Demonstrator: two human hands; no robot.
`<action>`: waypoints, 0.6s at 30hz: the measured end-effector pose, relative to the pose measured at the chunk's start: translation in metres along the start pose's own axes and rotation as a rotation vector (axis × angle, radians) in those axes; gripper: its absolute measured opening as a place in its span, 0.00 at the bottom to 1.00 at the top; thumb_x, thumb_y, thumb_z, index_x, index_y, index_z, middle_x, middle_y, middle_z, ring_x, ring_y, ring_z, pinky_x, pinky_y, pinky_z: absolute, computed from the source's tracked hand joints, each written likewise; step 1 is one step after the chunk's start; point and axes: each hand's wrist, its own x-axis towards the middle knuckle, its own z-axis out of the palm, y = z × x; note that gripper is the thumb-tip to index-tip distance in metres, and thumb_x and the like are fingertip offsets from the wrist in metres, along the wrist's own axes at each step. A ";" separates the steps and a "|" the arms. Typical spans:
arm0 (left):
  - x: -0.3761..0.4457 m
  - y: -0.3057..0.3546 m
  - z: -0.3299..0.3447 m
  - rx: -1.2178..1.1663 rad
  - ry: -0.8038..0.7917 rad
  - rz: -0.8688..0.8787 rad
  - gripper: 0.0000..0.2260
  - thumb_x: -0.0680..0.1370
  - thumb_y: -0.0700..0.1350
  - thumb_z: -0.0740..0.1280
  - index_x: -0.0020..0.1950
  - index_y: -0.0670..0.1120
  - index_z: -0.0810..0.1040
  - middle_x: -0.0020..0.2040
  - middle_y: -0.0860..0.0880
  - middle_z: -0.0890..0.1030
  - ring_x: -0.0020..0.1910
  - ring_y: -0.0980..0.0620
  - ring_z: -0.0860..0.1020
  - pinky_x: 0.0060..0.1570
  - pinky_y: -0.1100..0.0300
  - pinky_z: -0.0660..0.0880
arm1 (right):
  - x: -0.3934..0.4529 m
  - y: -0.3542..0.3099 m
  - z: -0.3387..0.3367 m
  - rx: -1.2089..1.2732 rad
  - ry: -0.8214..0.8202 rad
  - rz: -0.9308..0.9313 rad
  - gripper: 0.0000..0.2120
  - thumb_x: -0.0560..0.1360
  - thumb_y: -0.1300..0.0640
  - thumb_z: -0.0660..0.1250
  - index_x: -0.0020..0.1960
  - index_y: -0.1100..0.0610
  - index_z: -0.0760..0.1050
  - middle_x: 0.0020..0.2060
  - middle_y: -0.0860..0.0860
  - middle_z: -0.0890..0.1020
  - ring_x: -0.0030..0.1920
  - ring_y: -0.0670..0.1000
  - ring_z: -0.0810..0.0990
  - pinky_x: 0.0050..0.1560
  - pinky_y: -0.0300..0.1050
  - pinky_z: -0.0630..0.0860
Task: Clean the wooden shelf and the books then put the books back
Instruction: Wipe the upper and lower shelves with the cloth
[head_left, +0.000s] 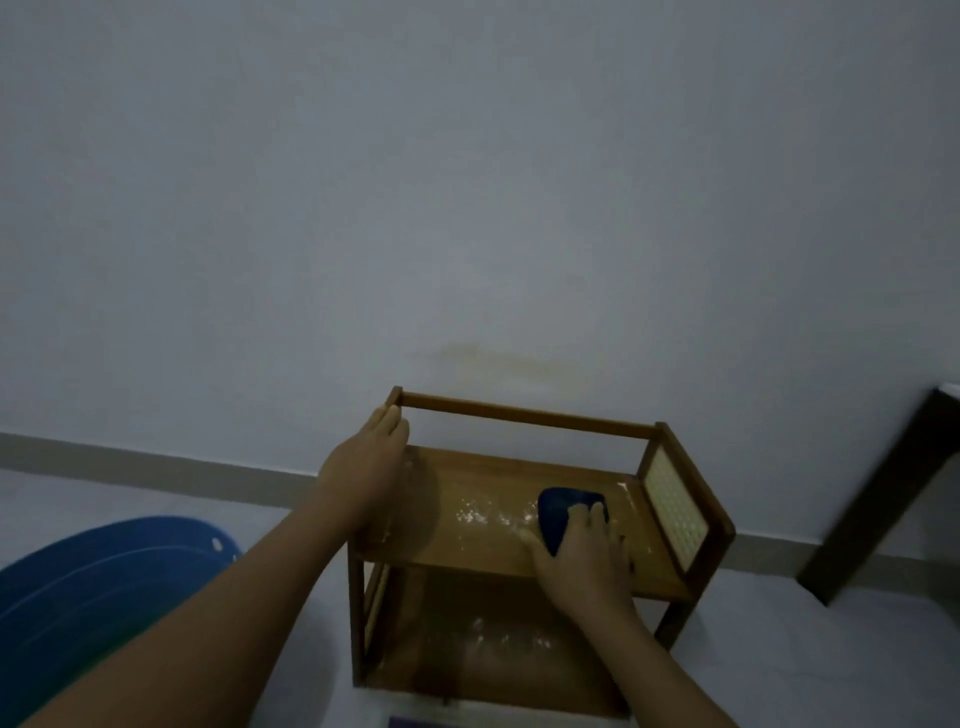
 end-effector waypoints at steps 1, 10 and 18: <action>0.000 0.000 0.001 -0.068 0.036 -0.020 0.22 0.81 0.41 0.60 0.75 0.43 0.61 0.78 0.44 0.58 0.76 0.47 0.60 0.66 0.54 0.70 | 0.006 -0.006 0.000 0.062 0.004 0.032 0.37 0.74 0.33 0.57 0.73 0.55 0.59 0.73 0.57 0.63 0.70 0.60 0.65 0.68 0.59 0.65; 0.000 0.003 -0.004 -0.442 0.083 -0.382 0.08 0.77 0.35 0.59 0.54 0.40 0.73 0.47 0.42 0.77 0.45 0.43 0.75 0.42 0.52 0.72 | -0.021 -0.127 0.049 -0.010 -0.206 -0.472 0.31 0.78 0.52 0.61 0.76 0.43 0.51 0.76 0.53 0.55 0.71 0.61 0.60 0.70 0.60 0.59; -0.006 0.002 -0.007 -0.784 0.015 -0.473 0.14 0.79 0.35 0.58 0.63 0.44 0.73 0.49 0.46 0.75 0.50 0.44 0.74 0.49 0.48 0.74 | 0.040 0.045 0.003 -0.064 0.082 -0.006 0.25 0.79 0.51 0.56 0.75 0.48 0.54 0.75 0.53 0.59 0.67 0.58 0.68 0.64 0.57 0.70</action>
